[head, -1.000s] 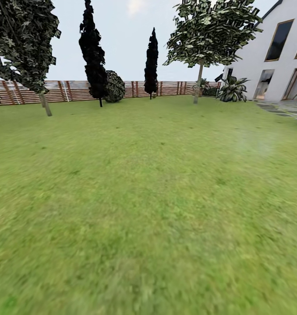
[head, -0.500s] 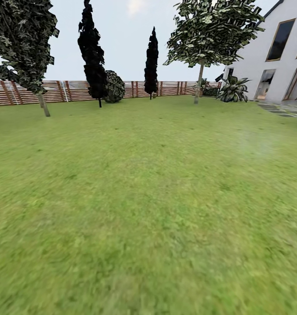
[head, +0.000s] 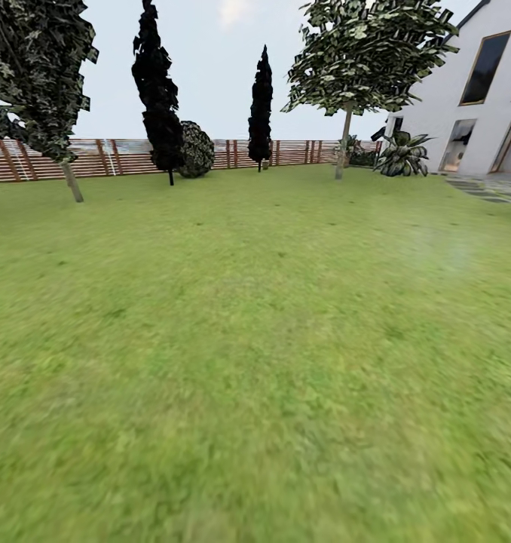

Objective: Take the three Easter eggs out of the wicker basket on the lawn in the garden, then place them on the lawn next to a single tree (choose any tree) so that all three eggs are next to the same tree and none are left in the basket.

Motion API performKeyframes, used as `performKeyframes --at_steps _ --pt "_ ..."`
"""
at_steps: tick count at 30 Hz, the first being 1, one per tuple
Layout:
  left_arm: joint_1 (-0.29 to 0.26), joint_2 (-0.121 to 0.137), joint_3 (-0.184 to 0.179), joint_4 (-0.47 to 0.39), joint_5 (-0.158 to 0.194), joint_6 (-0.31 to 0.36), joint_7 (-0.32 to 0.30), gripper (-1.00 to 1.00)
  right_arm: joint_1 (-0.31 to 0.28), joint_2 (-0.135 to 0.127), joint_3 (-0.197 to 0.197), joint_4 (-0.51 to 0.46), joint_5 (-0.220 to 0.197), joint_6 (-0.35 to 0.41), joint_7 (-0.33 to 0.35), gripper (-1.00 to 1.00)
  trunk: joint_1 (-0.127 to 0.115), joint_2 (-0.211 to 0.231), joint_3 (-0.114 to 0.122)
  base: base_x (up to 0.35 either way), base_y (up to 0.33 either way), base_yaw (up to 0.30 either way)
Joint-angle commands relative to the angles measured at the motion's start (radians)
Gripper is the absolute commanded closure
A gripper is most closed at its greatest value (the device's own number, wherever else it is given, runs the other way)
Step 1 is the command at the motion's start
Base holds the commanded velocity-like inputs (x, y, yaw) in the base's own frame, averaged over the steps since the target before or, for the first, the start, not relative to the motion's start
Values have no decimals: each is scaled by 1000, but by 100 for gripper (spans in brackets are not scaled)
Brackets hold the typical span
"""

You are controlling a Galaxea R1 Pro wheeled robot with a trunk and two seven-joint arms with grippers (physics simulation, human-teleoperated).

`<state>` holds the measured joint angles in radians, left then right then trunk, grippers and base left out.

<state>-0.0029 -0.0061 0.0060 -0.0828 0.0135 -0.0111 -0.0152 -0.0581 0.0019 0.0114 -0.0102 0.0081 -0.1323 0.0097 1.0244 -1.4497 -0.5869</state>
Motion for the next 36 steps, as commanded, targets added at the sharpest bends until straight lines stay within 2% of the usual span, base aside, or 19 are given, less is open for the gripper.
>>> performKeyframes --at_steps 1,36 --pt "-1 0 1 0 1 -1 -2 -100 -1 -2 1 1 1 -4 1 -100 1 0 -1 338 0 0" --pt "0 0 0 0 2 -1 -2 -100 0 1 1 0 1 -7 1 -100 1 0 -1 338 0 0"
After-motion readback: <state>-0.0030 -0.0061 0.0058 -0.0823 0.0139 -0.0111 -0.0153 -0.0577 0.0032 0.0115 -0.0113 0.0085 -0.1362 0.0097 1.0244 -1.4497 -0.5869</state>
